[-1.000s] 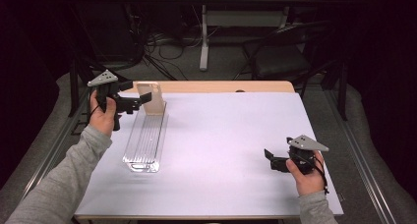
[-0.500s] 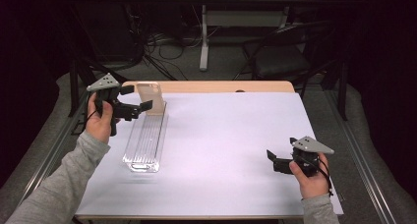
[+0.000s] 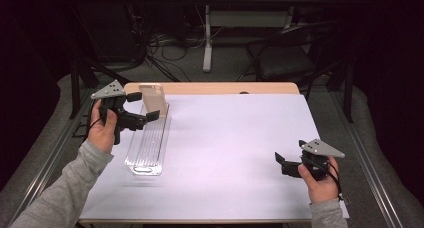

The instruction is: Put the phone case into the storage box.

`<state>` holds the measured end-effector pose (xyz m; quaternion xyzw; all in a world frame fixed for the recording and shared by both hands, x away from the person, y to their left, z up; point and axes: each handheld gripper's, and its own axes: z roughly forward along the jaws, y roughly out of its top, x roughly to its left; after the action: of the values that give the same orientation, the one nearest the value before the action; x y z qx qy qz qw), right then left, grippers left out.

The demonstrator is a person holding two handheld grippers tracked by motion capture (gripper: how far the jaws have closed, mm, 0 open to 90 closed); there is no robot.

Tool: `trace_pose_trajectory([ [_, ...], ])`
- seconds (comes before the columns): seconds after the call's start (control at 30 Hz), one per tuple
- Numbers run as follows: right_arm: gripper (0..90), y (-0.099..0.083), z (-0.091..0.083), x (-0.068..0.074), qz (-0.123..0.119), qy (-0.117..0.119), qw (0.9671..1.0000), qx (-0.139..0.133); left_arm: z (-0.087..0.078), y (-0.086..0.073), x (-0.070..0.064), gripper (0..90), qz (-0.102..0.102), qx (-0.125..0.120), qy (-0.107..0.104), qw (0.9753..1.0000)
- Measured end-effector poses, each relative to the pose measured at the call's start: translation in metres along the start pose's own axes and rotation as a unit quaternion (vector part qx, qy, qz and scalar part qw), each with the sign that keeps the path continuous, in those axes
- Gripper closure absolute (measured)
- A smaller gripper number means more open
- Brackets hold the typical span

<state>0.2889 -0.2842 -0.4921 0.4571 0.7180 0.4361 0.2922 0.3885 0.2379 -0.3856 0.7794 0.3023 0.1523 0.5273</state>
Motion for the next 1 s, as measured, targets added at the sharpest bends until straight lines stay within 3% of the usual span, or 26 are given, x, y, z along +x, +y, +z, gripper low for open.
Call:
trace_pose_trajectory([
  [0.37,6.9,0.001,0.001,0.003,-0.002,0.007,1.0,-0.001,-0.013,-0.009,0.0,0.8,-0.014,-0.01,0.0,0.9999],
  [0.8,6.9,0.0,-0.011,0.004,-0.007,0.014,0.9999,-0.008,-0.031,-0.04,-0.031,0.9,-0.006,-0.006,-0.03,0.9995],
  [1.0,6.9,-0.002,-0.018,0.006,-0.013,0.017,0.9997,-0.007,-0.037,-0.05,-0.038,1.0,-0.011,-0.016,-0.028,0.9994],
])
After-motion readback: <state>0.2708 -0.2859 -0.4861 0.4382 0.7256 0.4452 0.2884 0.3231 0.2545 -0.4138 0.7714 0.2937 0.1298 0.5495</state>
